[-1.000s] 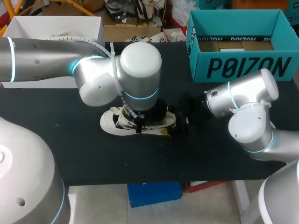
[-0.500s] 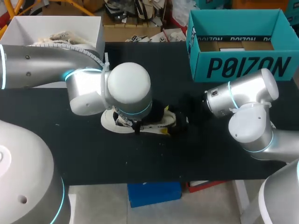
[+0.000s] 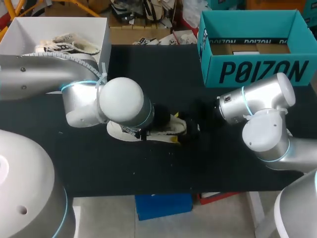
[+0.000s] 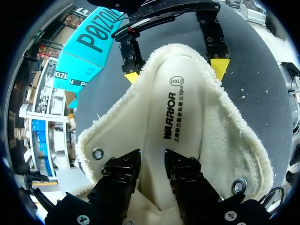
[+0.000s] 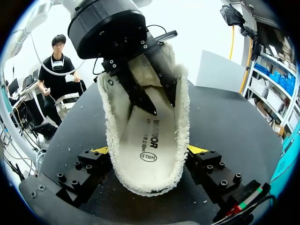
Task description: Take the shoe out of the shoebox, open the shoe tongue, remove and reinsert the insole, then place the shoe into the shoebox
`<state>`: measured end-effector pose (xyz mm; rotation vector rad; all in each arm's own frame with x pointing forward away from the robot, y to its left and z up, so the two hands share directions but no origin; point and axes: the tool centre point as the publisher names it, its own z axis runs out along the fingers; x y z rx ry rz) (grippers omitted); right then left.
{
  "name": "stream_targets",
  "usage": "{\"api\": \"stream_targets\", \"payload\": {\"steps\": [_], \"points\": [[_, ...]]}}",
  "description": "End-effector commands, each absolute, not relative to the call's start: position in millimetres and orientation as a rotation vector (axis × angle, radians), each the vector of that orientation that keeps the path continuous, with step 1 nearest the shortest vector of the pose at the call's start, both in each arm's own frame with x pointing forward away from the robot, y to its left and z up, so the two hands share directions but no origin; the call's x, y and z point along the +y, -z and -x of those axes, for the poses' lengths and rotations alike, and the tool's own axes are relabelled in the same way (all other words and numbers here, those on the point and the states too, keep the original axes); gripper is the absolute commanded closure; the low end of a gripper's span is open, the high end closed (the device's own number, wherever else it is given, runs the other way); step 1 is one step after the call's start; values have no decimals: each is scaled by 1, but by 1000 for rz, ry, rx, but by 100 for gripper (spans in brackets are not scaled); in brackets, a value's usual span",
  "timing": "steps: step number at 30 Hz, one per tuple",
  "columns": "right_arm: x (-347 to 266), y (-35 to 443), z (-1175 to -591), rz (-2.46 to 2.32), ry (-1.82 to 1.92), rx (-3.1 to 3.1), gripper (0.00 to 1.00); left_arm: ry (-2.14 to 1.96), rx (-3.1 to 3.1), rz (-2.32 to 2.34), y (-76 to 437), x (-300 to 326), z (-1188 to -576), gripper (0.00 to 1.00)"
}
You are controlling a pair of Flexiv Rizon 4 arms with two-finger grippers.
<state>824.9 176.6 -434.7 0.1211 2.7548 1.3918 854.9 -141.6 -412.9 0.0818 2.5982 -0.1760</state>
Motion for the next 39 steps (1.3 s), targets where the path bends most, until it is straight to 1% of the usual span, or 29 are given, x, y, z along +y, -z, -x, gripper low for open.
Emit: {"api": "stream_targets", "payload": {"steps": [1,4,5,6,7,16,29,39], "points": [[177,438,-825,-122,-1391,2756,100,180,2631,-107,420,-141,-856,65],[177,438,-825,-122,-1391,2756,100,186,2645,-117,419,-140,-853,67],[177,438,-825,-122,-1391,2756,100,187,2649,-121,418,-140,-852,77],[177,438,-825,-122,-1391,2756,100,184,2657,-126,418,-141,-850,90],[177,438,-825,-122,-1391,2756,100,186,2662,-131,418,-142,-849,100],[177,438,-825,-122,-1391,2756,100,252,2829,-174,411,-145,-840,100],[177,438,-825,-122,-1391,2756,100,372,3075,-234,373,-143,-840,100],[177,438,-825,-122,-1391,2756,100,293,3295,-325,361,-153,-839,100]]}}
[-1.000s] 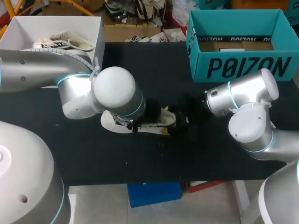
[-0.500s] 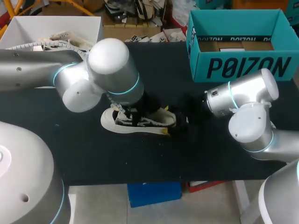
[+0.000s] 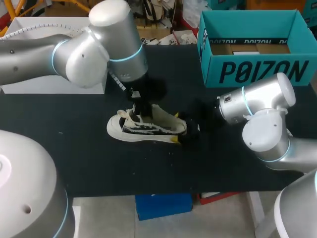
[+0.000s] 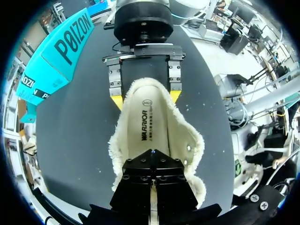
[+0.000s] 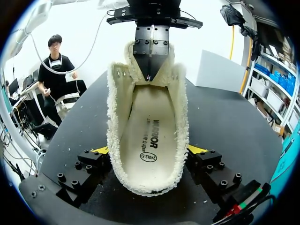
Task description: Take the shoe out of the shoebox, open the shoe tongue, remove and reinsert the insole, then place the shoe into the shoebox
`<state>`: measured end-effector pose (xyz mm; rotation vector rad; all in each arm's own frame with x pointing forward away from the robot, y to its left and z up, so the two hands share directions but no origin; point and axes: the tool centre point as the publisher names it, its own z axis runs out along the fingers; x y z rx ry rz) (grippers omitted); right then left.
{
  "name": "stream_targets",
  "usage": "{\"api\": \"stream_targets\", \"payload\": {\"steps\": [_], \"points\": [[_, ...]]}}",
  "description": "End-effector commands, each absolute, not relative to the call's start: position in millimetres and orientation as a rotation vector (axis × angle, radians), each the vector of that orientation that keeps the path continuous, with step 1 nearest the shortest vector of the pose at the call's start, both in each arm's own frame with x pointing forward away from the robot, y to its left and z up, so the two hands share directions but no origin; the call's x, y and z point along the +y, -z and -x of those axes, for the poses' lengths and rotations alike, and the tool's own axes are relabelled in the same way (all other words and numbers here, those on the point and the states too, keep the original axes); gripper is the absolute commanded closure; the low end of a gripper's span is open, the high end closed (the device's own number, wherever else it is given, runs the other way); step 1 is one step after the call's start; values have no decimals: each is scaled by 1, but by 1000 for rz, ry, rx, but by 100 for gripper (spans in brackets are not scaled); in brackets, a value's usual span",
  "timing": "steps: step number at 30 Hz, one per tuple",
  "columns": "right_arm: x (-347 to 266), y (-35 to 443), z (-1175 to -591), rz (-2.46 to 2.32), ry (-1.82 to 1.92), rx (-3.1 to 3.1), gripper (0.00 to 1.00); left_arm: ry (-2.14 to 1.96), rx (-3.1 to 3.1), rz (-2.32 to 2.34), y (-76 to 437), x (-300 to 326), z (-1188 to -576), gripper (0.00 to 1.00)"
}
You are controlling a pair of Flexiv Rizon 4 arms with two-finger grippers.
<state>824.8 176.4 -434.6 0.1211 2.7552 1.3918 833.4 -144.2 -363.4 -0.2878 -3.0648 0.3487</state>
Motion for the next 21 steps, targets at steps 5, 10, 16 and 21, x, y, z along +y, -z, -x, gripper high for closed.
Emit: {"api": "stream_targets", "payload": {"steps": [5,10,16,21], "points": [[177,438,-825,-122,-1391,2756,100,-250,-2867,261,361,-154,-838,100],[177,438,-825,-122,-1391,2756,100,-256,-2832,242,363,-154,-833,100],[177,438,-825,-122,-1391,2756,100,-263,-2793,226,370,-154,-828,100],[177,438,-825,-122,-1391,2756,100,-268,-2783,227,372,-157,-819,100]]}}
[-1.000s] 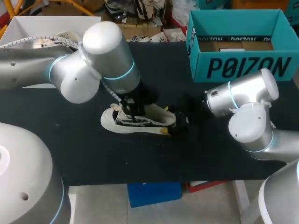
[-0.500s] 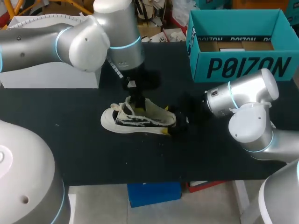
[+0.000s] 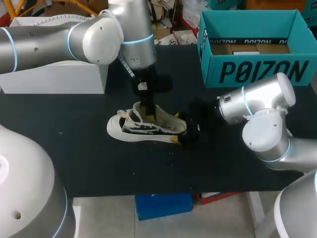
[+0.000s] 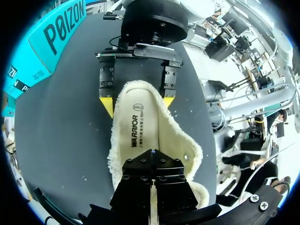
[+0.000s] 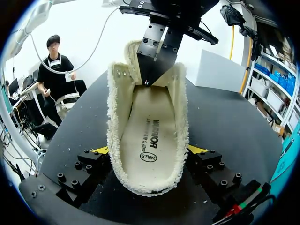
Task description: Take the shoe out of the shoebox, open the shoe tongue, remove and reinsert the insole, then place the shoe into the shoebox
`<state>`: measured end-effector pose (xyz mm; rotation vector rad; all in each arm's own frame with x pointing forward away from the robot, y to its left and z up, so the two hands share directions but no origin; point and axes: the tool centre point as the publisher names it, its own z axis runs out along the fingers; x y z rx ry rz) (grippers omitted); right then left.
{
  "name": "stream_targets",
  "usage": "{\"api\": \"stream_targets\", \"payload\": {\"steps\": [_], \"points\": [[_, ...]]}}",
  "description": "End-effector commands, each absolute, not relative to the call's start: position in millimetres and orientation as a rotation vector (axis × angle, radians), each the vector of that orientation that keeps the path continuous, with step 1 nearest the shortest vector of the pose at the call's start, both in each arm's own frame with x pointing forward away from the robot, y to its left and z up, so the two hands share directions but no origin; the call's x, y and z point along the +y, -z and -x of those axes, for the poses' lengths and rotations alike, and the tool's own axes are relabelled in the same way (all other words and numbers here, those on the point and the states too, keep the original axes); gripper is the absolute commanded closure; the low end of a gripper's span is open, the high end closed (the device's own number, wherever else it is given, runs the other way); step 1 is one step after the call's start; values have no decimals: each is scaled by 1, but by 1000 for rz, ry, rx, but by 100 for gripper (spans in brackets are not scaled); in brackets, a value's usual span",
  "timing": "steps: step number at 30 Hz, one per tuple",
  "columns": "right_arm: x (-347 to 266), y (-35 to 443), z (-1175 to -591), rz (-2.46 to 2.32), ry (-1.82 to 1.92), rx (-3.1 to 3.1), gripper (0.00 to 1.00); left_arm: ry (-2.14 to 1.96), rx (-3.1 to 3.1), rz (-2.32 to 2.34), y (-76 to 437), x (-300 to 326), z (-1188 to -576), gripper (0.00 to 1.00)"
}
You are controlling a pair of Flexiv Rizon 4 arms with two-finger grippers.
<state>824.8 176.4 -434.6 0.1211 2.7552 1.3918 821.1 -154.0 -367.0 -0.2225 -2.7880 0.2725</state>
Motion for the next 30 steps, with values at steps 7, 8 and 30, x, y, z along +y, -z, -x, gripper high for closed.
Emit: {"api": "stream_targets", "payload": {"steps": [7,8,30], "points": [[177,438,-825,-122,-1391,2756,100,-253,-2795,212,386,-156,-808,100],[177,438,-825,-122,-1391,2756,100,-258,-2797,205,387,-156,-807,100],[177,438,-825,-122,-1391,2756,100,-181,-2817,189,420,-162,-796,100]]}}
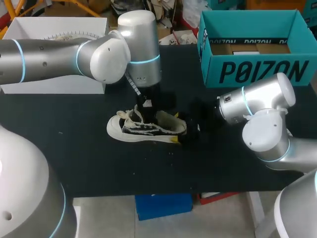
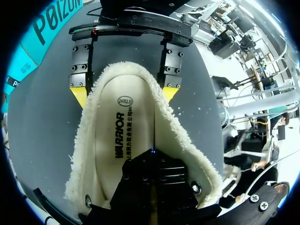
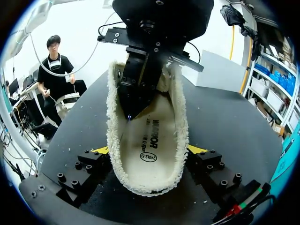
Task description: Take the shoe out of the shoebox, open the shoe tongue, remove and reinsert the insole, then place the shoe into the shoebox
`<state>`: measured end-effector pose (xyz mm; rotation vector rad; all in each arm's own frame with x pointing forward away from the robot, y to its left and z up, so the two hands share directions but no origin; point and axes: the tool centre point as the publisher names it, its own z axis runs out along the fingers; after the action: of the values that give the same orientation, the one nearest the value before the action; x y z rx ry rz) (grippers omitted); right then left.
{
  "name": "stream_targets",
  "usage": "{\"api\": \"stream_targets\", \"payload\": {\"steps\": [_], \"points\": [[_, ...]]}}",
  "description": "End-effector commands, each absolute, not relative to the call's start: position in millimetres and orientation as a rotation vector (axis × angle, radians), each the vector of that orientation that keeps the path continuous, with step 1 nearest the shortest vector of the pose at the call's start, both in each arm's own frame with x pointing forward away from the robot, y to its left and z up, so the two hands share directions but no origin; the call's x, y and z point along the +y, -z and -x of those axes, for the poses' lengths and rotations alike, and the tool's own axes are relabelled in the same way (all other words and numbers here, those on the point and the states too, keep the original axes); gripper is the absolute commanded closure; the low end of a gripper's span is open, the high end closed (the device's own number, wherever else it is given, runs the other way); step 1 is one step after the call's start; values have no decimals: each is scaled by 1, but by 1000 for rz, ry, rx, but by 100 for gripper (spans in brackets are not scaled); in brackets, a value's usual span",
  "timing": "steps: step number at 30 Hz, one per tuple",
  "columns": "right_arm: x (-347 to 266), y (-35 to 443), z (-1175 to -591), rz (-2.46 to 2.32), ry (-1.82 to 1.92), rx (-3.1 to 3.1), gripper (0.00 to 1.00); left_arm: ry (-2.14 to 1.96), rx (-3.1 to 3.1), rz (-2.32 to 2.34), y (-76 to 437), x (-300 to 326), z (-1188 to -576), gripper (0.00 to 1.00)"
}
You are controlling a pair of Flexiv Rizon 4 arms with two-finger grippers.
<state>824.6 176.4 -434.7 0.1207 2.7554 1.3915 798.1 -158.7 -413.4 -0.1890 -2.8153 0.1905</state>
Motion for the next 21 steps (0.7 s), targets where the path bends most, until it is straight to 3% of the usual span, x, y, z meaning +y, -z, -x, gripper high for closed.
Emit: {"api": "stream_targets", "payload": {"steps": [1,15,16,17,19,21], "points": [[177,438,-825,-122,-1391,2756,100,-180,-2818,188,421,-162,-796,100],[177,438,-825,-122,-1391,2756,100,-171,-2864,164,435,-163,-795,100],[177,438,-825,-122,-1391,2756,100,-177,-2867,159,434,-162,-795,73],[177,438,-825,-122,-1391,2756,100,-185,-2868,160,433,-162,-796,62],[177,438,-825,-122,-1391,2756,100,-200,-2885,151,431,-162,-797,63],[177,438,-825,-122,-1391,2756,100,-220,-2903,133,429,-161,-798,57]]}}
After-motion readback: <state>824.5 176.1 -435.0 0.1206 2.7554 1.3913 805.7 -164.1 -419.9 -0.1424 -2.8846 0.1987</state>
